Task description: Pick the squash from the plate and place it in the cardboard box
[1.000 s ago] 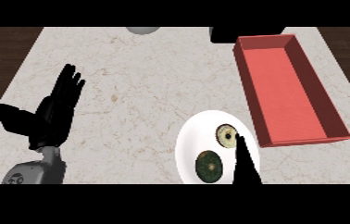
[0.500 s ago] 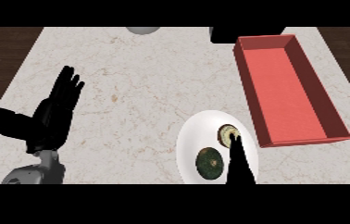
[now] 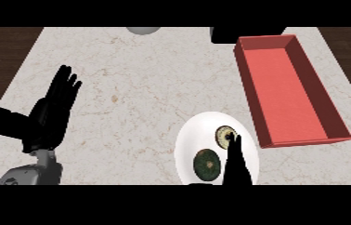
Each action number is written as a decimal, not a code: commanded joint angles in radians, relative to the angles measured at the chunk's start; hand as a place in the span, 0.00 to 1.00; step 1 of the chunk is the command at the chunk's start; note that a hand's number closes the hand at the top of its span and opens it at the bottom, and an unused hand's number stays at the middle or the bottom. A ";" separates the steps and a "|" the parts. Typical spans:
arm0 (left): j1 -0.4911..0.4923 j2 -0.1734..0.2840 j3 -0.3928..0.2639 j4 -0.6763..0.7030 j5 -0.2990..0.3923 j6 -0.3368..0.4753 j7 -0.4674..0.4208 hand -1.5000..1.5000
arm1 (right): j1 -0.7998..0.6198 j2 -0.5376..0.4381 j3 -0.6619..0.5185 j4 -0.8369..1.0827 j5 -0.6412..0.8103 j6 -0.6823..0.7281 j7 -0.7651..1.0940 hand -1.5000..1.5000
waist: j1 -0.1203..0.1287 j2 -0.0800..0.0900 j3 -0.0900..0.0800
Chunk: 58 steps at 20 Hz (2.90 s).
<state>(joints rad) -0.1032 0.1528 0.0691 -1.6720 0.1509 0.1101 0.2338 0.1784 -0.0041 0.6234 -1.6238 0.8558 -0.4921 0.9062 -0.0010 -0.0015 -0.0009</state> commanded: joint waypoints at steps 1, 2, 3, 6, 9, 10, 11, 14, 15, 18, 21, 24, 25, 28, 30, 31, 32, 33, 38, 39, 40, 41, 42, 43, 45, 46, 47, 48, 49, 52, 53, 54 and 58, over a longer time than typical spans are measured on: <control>0.046 -0.037 -0.027 -0.064 -0.008 0.007 0.025 0.50 | -0.008 -0.006 -0.008 -0.027 0.015 0.037 0.016 1.00 | 0.001 0.001 0.001; 0.030 -0.007 0.014 -0.027 0.009 -0.031 -0.009 0.50 | -0.002 -0.002 -0.010 -0.028 0.027 0.038 0.027 1.00 | 0.000 0.001 0.001; -0.022 -0.025 0.002 0.082 -0.015 -0.021 -0.067 0.50 | -0.057 0.004 0.051 0.022 0.058 0.005 0.059 1.00 | -0.001 0.002 0.001; -0.004 -0.049 -0.039 -0.040 -0.052 0.044 0.029 0.50 | -0.030 -0.035 0.004 0.080 0.065 0.012 -0.049 1.00 | 0.001 0.001 0.001; 0.004 -0.025 0.007 0.048 -0.010 -0.028 -0.049 0.50 | -0.035 -0.005 0.026 0.062 0.149 0.023 0.000 1.00 | 0.000 0.001 0.001; -0.020 0.004 0.030 -0.004 0.003 -0.023 0.024 0.50 | -0.016 -0.012 0.041 -0.011 0.186 0.058 0.044 1.00 | 0.000 0.001 0.001; -0.010 -0.018 0.026 0.027 -0.008 -0.021 -0.028 0.50 | -0.005 -0.032 0.013 -0.024 0.166 0.044 0.019 1.00 | -0.001 0.001 0.001; -0.002 -0.032 0.008 0.076 -0.036 -0.019 -0.067 0.50 | -0.040 -0.001 0.006 -0.006 0.291 0.028 0.061 1.00 | -0.001 0.001 0.001; 0.006 -0.036 -0.013 -0.012 -0.029 -0.006 0.001 0.50 | -0.201 0.003 0.067 0.107 0.290 0.037 0.128 1.00 | 0.011 0.002 0.001; -0.047 -0.049 -0.035 0.046 -0.034 -0.015 -0.018 0.50 | -0.420 0.004 0.084 0.163 0.271 0.277 0.068 1.00 | 0.053 0.015 -0.002; -0.055 -0.064 -0.059 0.036 -0.043 -0.012 -0.010 0.50 | -0.582 0.004 0.129 0.276 0.248 0.370 0.017 1.00 | 0.095 0.020 -0.001; -0.054 -0.046 -0.049 0.041 -0.041 -0.026 -0.014 0.50 | -0.812 0.004 0.121 0.336 0.175 0.426 0.055 1.00 | 0.090 0.015 0.000; -0.075 -0.039 -0.034 0.056 -0.035 -0.025 -0.014 0.50 | -0.854 0.004 0.136 0.407 0.137 0.401 0.035 1.00 | 0.084 0.017 0.000; -0.046 -0.040 -0.032 0.013 -0.032 -0.021 -0.008 0.50 | -1.012 0.004 0.175 0.441 0.046 0.457 0.056 1.00 | 0.074 0.009 0.000; -0.048 -0.064 -0.039 0.081 -0.056 -0.007 -0.059 0.50 | -1.110 0.004 0.209 0.460 -0.027 0.443 0.101 1.00 | 0.064 0.010 0.000; -0.078 -0.019 -0.004 0.029 -0.007 -0.035 0.025 0.50 | -1.134 0.004 0.236 0.424 -0.057 0.423 0.144 1.00 | 0.059 0.006 0.000; -0.025 -0.043 -0.046 0.028 -0.038 -0.030 0.003 0.50 | -1.179 0.004 0.215 0.415 -0.086 0.394 0.170 1.00 | 0.068 0.006 0.000; -0.044 -0.074 -0.057 0.048 -0.064 0.007 -0.024 0.50 | -1.195 0.004 0.190 0.435 -0.062 0.326 0.187 1.00 | 0.063 0.007 0.000; -0.032 -0.043 -0.012 0.031 -0.030 -0.010 -0.013 0.50 | -1.255 0.004 0.100 0.388 0.069 0.252 0.348 1.00 | 0.031 -0.004 0.000; -0.041 -0.045 -0.016 0.039 -0.037 -0.008 -0.023 0.50 | -1.290 0.004 0.083 0.395 0.075 0.252 0.379 1.00 | 0.032 -0.003 0.000; -0.047 -0.038 -0.010 0.033 -0.031 -0.008 0.002 0.50 | -1.308 0.004 0.047 0.433 0.116 0.243 0.369 1.00 | 0.027 -0.002 0.000; -0.045 -0.021 0.019 0.048 -0.027 -0.010 -0.021 0.50 | -1.284 0.004 0.026 0.448 0.157 0.245 0.354 1.00 | 0.011 -0.002 0.000; -0.027 -0.028 0.029 0.099 -0.030 -0.016 -0.074 0.50 | -1.297 -0.001 -0.016 0.465 0.171 0.256 0.344 1.00 | 0.004 0.001 -0.001; 0.004 -0.049 -0.013 0.044 -0.041 -0.012 -0.049 0.50 | -1.304 0.004 -0.020 0.459 0.193 0.257 0.378 1.00 | 0.011 -0.003 0.000; 0.013 -0.033 0.003 0.017 -0.026 -0.020 -0.031 0.50 | -1.280 0.004 -0.049 0.448 0.229 0.246 0.379 1.00 | 0.008 -0.004 0.001; -0.033 -0.049 0.001 0.060 -0.033 -0.007 -0.048 0.50 | -1.300 -0.003 -0.094 0.494 0.227 0.260 0.362 1.00 | 0.002 0.000 0.000; -0.037 -0.036 0.003 0.065 -0.036 -0.014 -0.040 0.50 | -1.292 -0.021 -0.124 0.471 0.227 0.268 0.360 1.00 | -0.004 -0.001 0.001; -0.020 -0.022 0.004 0.054 -0.031 -0.026 -0.019 0.50 | -1.267 -0.018 -0.134 0.479 0.237 0.253 0.343 1.00 | 0.001 0.000 0.001; -0.028 -0.010 0.026 0.024 -0.017 -0.022 -0.005 0.50 | -1.255 -0.056 -0.171 0.430 0.201 0.301 0.308 1.00 | -0.003 -0.003 0.001; -0.018 -0.031 0.020 0.057 -0.017 -0.023 -0.039 0.50 | -1.166 -0.080 -0.181 0.422 0.245 0.280 0.293 1.00 | -0.009 -0.002 0.001; -0.029 -0.036 0.019 0.057 -0.024 -0.015 -0.047 0.50 | -1.220 -0.092 -0.254 0.467 0.204 0.303 0.259 1.00 | -0.001 0.001 0.001; -0.001 -0.027 0.011 0.023 -0.022 -0.022 -0.011 0.50 | -1.209 -0.093 -0.253 0.402 0.217 0.341 0.272 1.00 | -0.002 -0.003 0.001; -0.032 -0.041 0.012 0.055 -0.042 0.001 -0.027 0.50 | -1.150 -0.198 -0.303 0.490 0.270 0.268 0.158 1.00 | -0.002 0.003 0.001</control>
<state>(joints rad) -0.1107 0.1209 0.0779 -1.6605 0.1204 0.1019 0.2269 -0.9836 -0.1417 0.3763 -1.1603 1.0991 -0.2241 1.0536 0.0000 -0.0017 0.0003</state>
